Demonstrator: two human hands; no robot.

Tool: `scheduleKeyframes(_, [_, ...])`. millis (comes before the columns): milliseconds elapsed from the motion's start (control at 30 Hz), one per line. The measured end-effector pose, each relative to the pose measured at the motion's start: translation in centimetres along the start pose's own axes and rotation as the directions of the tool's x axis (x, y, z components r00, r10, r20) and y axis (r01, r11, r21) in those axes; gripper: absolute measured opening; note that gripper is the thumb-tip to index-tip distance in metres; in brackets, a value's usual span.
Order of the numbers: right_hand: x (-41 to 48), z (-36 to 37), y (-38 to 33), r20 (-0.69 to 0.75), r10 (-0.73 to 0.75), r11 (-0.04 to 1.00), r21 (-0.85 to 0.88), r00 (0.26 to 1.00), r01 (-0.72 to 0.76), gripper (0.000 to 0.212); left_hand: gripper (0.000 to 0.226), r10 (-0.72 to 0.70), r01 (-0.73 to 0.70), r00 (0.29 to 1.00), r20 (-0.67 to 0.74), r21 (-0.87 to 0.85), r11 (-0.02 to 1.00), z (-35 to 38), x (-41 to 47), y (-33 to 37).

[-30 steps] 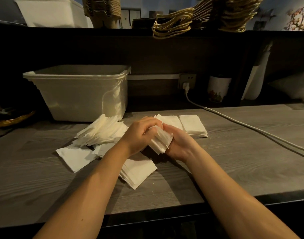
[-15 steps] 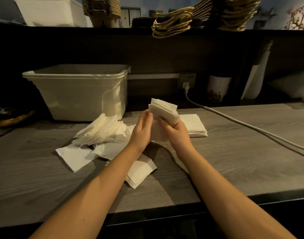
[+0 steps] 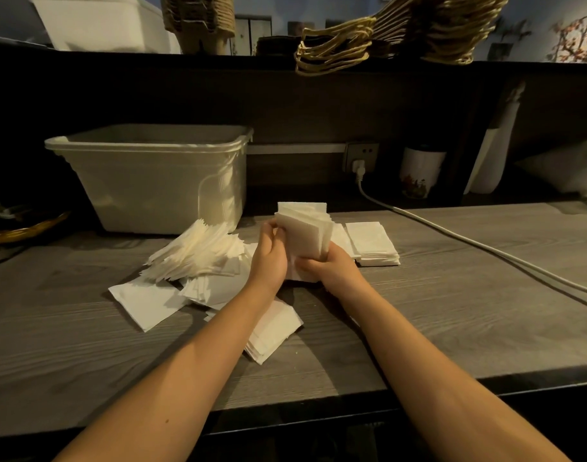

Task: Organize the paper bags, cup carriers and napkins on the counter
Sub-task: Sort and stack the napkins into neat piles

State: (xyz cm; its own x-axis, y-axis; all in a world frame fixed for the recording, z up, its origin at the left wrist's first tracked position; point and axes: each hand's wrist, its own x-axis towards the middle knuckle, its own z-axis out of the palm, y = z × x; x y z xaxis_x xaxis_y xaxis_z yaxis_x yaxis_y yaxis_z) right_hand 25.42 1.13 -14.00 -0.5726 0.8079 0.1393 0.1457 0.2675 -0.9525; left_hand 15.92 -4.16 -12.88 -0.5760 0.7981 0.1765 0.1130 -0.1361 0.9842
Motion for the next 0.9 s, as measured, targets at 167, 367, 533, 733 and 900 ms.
scheduleKeyframes(167, [0.0,0.2,-0.1,-0.021,-0.023,0.999,0.024,1.000,0.023,0.031,0.029,0.081,-0.082,0.997,0.019,0.059,0.995,0.1,-0.2,-0.2])
scheduleKeyframes(367, [0.0,0.5,-0.2,-0.012,-0.085,0.996,0.026,0.996,0.085,0.042,0.040,0.161,-0.163,0.984,0.082,0.020,0.986,0.6,-0.6,-0.4])
scheduleKeyframes(533, [0.3,0.5,0.2,-0.075,-0.068,0.992,0.102,0.995,0.075,0.028,0.034,0.218,-0.214,0.968,0.127,-0.046,0.976,0.6,-0.7,-0.3])
scheduleKeyframes(733, [0.3,-0.6,-0.4,-0.036,0.024,0.681,0.733,0.999,0.010,0.028,0.046,0.036,-0.018,0.993,0.113,-0.152,0.988,0.1,0.2,-0.7])
scheduleKeyframes(900, [0.4,-0.5,-0.5,-0.023,0.025,0.585,0.811,0.999,0.004,0.048,0.018,-0.110,0.137,0.976,0.189,-0.137,0.981,0.4,-0.3,-0.6])
